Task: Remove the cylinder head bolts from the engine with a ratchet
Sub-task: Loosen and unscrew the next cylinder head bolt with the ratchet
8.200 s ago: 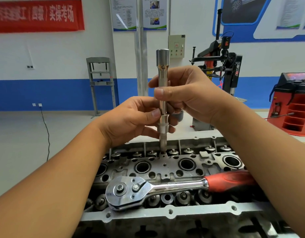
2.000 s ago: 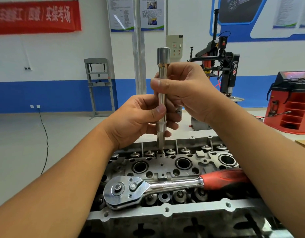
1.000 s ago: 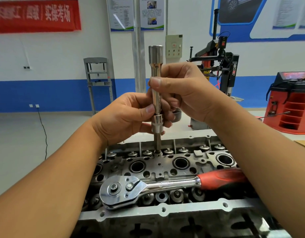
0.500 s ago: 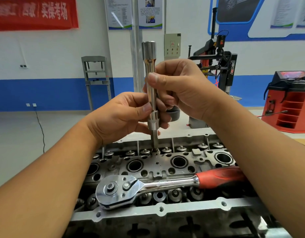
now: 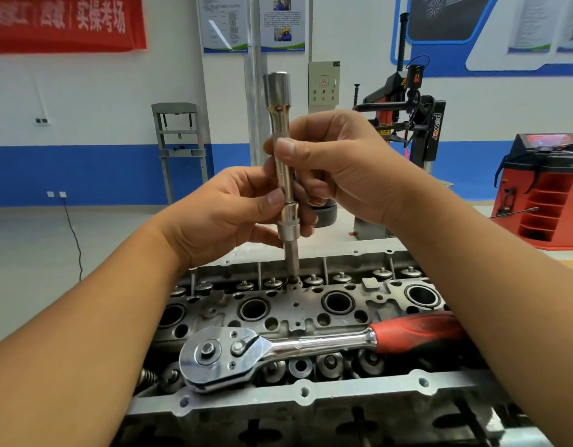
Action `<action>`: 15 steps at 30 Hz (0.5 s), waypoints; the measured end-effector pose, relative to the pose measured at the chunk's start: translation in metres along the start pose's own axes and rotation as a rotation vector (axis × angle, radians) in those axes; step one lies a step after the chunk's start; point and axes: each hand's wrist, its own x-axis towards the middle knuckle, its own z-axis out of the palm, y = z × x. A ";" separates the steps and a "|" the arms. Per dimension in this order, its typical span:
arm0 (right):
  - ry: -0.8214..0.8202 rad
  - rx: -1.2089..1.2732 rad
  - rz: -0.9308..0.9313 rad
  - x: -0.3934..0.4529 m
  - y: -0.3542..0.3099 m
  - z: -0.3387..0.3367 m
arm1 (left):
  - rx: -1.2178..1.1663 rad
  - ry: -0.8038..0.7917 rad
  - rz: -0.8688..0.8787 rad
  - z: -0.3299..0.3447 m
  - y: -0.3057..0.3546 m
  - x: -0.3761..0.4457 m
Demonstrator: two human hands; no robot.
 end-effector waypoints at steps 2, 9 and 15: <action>0.012 0.004 0.002 0.000 0.001 0.001 | 0.045 0.051 0.023 0.002 0.000 0.002; 0.035 -0.029 -0.006 -0.001 0.001 0.001 | -0.016 0.010 0.029 0.001 0.001 -0.002; 0.096 -0.006 -0.046 0.000 -0.001 0.000 | 0.055 0.097 0.040 0.009 -0.001 0.003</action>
